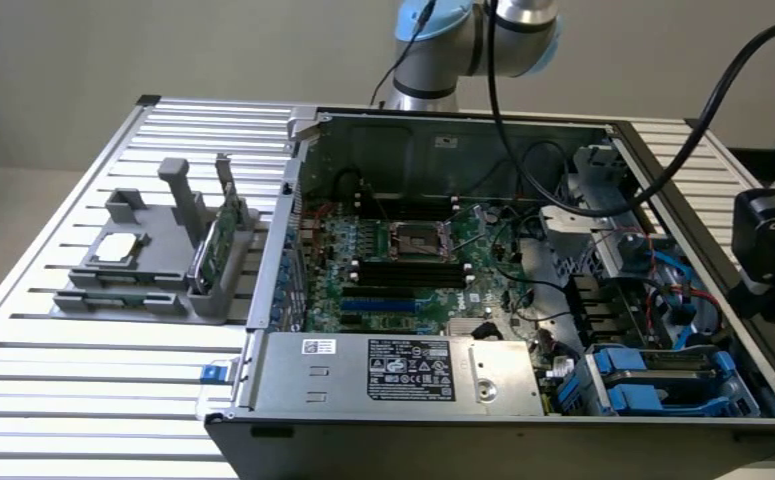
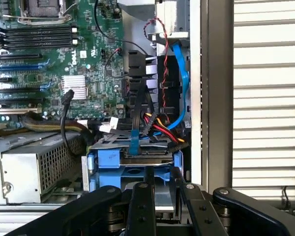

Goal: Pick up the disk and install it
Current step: 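Insert the first disk wire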

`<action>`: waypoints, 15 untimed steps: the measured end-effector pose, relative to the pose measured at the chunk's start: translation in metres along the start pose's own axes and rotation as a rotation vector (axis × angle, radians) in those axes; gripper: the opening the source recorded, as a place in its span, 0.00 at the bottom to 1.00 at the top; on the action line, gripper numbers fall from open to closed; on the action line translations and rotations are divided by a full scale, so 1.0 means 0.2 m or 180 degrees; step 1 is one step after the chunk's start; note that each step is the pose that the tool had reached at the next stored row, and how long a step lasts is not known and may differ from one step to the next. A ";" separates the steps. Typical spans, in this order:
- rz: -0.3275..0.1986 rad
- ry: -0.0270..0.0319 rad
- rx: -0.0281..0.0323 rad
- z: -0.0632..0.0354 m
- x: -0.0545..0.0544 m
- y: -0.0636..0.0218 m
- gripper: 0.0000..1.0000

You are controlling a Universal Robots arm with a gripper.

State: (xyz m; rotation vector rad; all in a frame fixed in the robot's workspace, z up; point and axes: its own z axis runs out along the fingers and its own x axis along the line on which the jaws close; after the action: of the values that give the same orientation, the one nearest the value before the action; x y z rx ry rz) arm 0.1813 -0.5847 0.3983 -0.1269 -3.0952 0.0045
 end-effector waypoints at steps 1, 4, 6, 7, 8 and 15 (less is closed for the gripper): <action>0.0057 0.0000 -0.0003 0.005 0.00 0.000 0.27; 0.0229 0.0001 -0.0010 0.022 0.00 0.000 0.27; 0.0343 0.0002 -0.0015 0.033 0.00 0.000 0.27; 0.0402 0.0002 -0.0017 0.038 0.00 0.000 0.27; 0.0459 0.0002 -0.0020 0.044 0.00 0.000 0.27; 0.0863 0.0004 -0.0038 0.082 0.00 0.000 0.27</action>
State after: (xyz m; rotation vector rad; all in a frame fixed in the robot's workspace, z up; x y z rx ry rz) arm 0.1813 -0.5847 0.3819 -0.5444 -3.0496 -0.0048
